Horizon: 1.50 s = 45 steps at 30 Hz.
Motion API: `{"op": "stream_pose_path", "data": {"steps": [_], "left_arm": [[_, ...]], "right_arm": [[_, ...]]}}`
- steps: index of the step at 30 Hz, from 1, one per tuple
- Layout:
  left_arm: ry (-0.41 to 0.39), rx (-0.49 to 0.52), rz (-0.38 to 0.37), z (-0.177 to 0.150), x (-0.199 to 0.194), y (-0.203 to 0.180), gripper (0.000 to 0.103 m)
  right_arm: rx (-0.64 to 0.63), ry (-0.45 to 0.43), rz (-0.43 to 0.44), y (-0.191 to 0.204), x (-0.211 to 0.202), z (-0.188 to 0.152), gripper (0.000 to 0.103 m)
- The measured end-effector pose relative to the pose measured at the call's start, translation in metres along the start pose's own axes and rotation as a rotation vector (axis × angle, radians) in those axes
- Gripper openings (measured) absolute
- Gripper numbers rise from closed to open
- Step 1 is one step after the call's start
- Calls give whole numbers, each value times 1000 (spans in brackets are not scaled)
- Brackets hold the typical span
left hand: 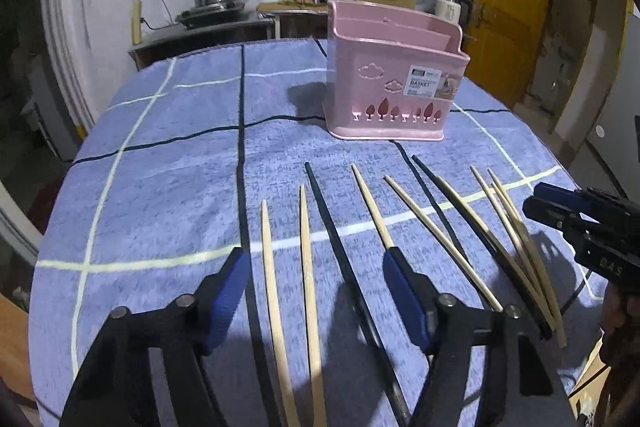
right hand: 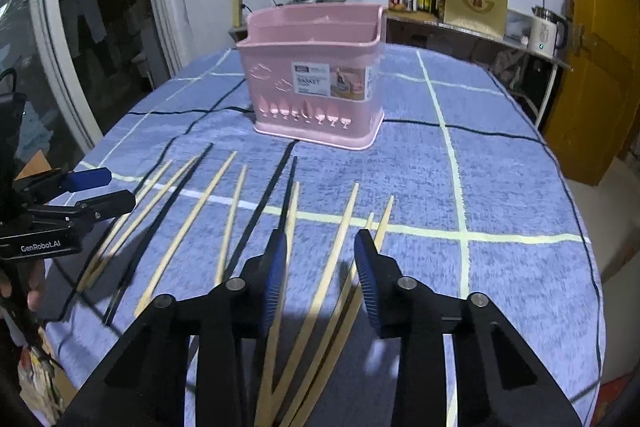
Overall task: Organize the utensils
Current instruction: 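Lower both tools toward the row of chopsticks on the cloth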
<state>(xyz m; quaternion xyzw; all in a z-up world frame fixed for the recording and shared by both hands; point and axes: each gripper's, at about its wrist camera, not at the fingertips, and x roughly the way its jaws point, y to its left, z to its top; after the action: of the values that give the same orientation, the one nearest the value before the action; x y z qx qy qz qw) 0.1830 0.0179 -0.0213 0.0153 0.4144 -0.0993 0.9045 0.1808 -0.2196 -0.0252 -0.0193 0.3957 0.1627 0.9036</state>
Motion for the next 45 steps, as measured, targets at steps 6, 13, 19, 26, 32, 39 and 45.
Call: {"op": "stream_pose_path", "data": {"steps": [6, 13, 19, 26, 32, 39, 45], "left_arm": [[29, 31, -7, 9, 19, 0, 52], [57, 39, -15, 17, 33, 5, 40], [78, 57, -17, 25, 44, 6, 32], [105, 75, -21, 28, 56, 4, 24], [108, 101, -5, 32, 62, 1, 23], [133, 121, -9, 33, 70, -5, 19], [137, 112, -18, 32, 69, -4, 14]], "right_arm": [[14, 49, -5, -7, 22, 9, 27], [11, 82, -13, -9, 38, 16, 22], [18, 113, -22, -14, 49, 21, 22], [24, 136, -32, -17, 61, 25, 22], [9, 142, -48, -15, 64, 27, 21], [4, 142, -51, -14, 64, 27, 10], [11, 138, -31, -12, 62, 30, 9]]}}
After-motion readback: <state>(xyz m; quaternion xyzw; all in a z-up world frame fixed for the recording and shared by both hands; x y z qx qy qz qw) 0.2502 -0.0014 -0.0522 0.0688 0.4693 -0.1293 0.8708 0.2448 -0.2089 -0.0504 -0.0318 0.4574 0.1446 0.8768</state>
